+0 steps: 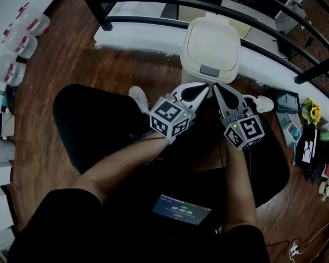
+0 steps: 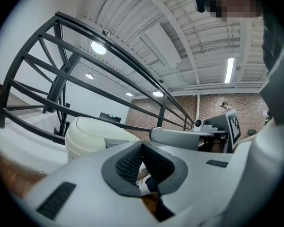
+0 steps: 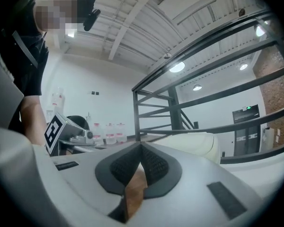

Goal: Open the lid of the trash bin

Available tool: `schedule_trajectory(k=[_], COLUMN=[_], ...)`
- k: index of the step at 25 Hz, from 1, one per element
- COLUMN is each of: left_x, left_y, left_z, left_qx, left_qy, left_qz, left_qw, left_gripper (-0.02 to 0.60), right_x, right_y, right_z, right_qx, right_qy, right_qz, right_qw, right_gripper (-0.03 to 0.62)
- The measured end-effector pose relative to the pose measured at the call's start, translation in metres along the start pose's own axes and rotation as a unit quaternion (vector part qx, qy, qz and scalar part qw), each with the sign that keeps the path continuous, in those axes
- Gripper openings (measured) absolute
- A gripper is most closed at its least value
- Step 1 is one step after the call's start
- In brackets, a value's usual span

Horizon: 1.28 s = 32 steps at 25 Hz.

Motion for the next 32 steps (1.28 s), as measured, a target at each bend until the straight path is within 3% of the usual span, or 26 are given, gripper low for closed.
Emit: schedule_trajectory(k=[4, 8, 11, 22, 32], left_x=[-0.013, -0.035, -0.051, -0.096, -0.130], left_y=[-0.031, -0.064, -0.095, -0.170, -0.226], left_z=[-0.012, -0.025, -0.034, -0.061, -0.079], left_qx=[-0.006, -0.038, -0.067, -0.124, -0.160], left_qy=[0.020, 0.029, 0.042, 0.066, 0.085], left_qz=[0.008, -0.007, -0.004, 0.048, 0.067], left_qw=[0.9998, 0.9988, 0.9968, 0.9890, 0.9812], left_gripper=[0.032, 0.032, 0.032, 0.032, 0.033], right_x=[0.018, 0.030, 0.041, 0.064, 0.083], right_y=[-0.038, -0.075, -0.097, -0.191, -0.248], right_z=[0.003, -0.007, -0.014, -0.035, -0.051], right_qx=[-0.011, -0.051, -0.067, -0.140, -0.154], right_qy=[-0.013, -0.011, -0.012, -0.015, -0.026], right_qz=[-0.030, -0.017, -0.038, -0.090, -0.121], right_qw=[0.999, 0.999, 0.997, 0.986, 0.980], right_gripper=[0.029, 0.029, 0.029, 0.029, 0.029])
Point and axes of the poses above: the fingertips, and each gripper's own axes: z backward along the fingers, x to its right, y out of its top, the point moved 5 cm from there along z, backward along the fingers, and after that the axes turned 3 degrees about z, right-handed, at the moved point
